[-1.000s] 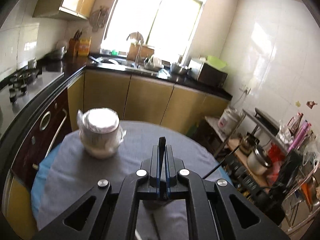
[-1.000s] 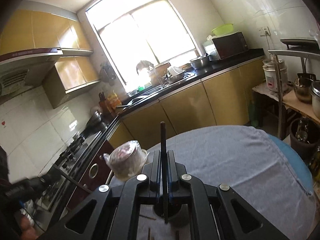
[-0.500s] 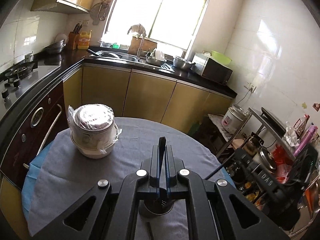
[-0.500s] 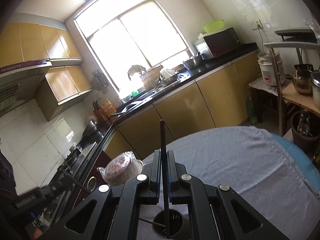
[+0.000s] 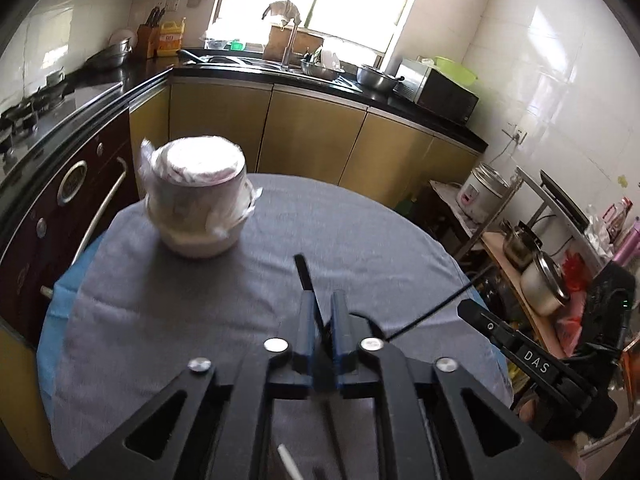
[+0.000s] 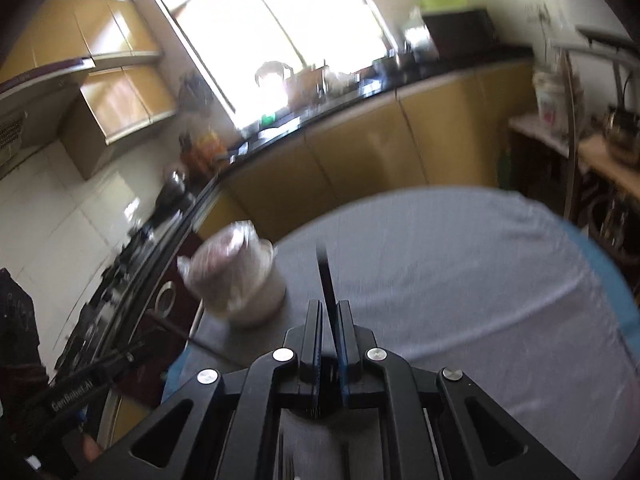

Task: Organize utensils
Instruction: 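Lower the chopsticks into the black cup and open both tools, then move both open tools toward the white plastic spoons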

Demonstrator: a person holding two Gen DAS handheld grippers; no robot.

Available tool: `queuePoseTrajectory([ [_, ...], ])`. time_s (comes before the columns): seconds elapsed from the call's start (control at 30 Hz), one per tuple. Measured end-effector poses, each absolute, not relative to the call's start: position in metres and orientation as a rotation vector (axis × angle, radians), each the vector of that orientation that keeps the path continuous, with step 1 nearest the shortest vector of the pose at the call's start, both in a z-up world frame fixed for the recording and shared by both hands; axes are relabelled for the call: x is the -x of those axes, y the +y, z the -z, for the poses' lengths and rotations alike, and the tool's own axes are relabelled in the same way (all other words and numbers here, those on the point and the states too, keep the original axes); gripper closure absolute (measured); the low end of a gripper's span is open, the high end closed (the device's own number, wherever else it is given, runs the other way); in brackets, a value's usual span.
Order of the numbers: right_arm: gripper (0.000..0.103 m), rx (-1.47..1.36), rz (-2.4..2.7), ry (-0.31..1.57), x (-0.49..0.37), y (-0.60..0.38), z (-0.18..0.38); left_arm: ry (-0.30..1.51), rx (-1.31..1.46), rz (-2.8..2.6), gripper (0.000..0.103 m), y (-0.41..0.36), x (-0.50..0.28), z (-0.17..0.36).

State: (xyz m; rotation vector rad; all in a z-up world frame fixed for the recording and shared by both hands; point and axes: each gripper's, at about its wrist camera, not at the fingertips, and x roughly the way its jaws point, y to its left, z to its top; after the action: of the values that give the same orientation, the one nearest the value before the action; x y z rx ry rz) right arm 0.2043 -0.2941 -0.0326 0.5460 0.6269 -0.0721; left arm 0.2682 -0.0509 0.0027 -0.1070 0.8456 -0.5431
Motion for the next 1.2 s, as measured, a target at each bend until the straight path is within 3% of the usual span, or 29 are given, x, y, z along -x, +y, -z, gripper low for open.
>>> queuePoseTrajectory([
  [0.1,0.091,-0.525,0.049,0.642,-0.176,-0.292,0.046,0.810,0.096,0.519,0.050,-0.023,-0.241,0.005],
  [0.17,0.082,-0.526,0.026,0.662,-0.162,-0.287,0.057,0.809,0.087,0.494,0.047,-0.004,-0.225,0.016],
  [0.23,0.062,-0.545,-0.017,0.704,-0.146,-0.282,0.074,0.838,0.095,0.471,0.047,0.015,-0.210,0.032],
  [0.3,0.058,-0.553,-0.054,0.747,-0.131,-0.271,0.094,0.880,0.117,0.445,0.047,0.036,-0.195,0.051],
  [0.67,0.063,-0.484,-0.231,0.937,-0.101,-0.188,0.160,1.105,0.227,0.339,0.047,0.098,-0.115,0.144],
  [0.73,0.070,-0.448,-0.240,0.990,-0.111,-0.170,0.173,1.118,0.225,0.342,0.047,0.096,-0.107,0.148],
  [0.87,0.071,-0.402,-0.214,1.082,-0.127,-0.150,0.198,1.110,0.235,0.359,0.047,0.095,-0.098,0.145],
  [0.9,0.079,-0.395,-0.220,1.069,-0.130,-0.145,0.200,1.106,0.233,0.361,0.047,0.094,-0.096,0.144],
  [0.97,0.082,-0.360,-0.201,1.083,-0.131,-0.141,0.202,1.104,0.233,0.364,0.047,0.095,-0.096,0.143],
  [1.03,0.092,-0.312,-0.198,1.096,-0.131,-0.135,0.203,1.102,0.234,0.365,0.047,0.096,-0.095,0.143],
  [1.2,0.093,-0.385,-0.209,1.006,-0.110,-0.158,0.184,1.100,0.218,0.381,0.047,0.089,-0.095,0.144],
])
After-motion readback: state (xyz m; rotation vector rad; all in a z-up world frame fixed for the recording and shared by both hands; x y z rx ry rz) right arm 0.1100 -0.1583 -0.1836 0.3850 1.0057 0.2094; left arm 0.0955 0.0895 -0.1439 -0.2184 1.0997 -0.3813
